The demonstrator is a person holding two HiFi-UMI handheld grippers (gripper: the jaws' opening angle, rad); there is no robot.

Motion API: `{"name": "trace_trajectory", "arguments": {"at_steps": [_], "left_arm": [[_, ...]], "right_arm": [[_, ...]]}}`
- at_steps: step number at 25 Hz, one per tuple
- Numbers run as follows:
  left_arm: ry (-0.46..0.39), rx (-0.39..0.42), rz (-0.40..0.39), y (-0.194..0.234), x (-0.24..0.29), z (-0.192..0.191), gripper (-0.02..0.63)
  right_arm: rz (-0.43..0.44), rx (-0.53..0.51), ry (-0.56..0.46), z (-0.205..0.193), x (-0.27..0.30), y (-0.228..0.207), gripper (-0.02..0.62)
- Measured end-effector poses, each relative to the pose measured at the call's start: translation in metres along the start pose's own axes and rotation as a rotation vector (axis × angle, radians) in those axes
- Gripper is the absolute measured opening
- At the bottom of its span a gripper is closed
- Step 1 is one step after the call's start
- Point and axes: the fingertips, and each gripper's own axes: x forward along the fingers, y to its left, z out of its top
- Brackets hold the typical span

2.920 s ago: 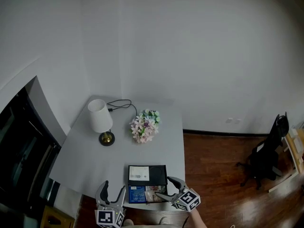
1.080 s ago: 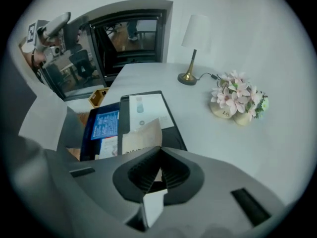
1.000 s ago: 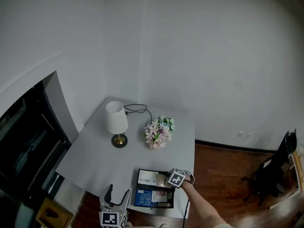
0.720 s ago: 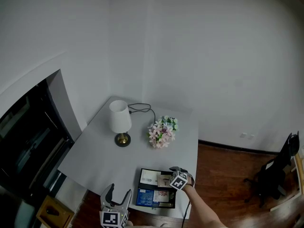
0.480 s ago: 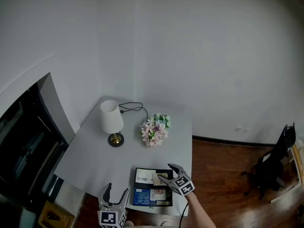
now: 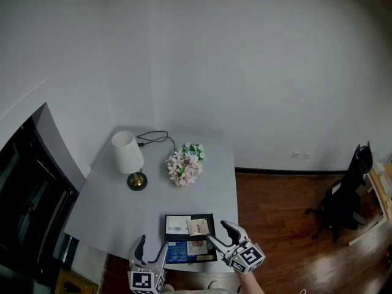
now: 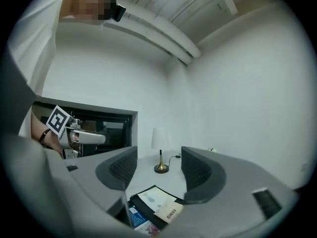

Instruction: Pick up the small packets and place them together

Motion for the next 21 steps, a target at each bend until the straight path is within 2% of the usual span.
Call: {"name": "trace_trajectory", "arguments": {"at_steps": [11, 21], "left_arm": [[-0.009, -0.003, -0.013, -0.01, -0.008, -0.003, 0.31], [-0.004, -0.016, -0.004, -0.008, -0.014, -0.006, 0.31]], "right_arm": [[0.075, -0.003, 0.022, -0.005, 0.0, 0.031, 0.295], [0.094, -0.009, 0.039, -0.008, -0.005, 0.042, 0.293]]}}
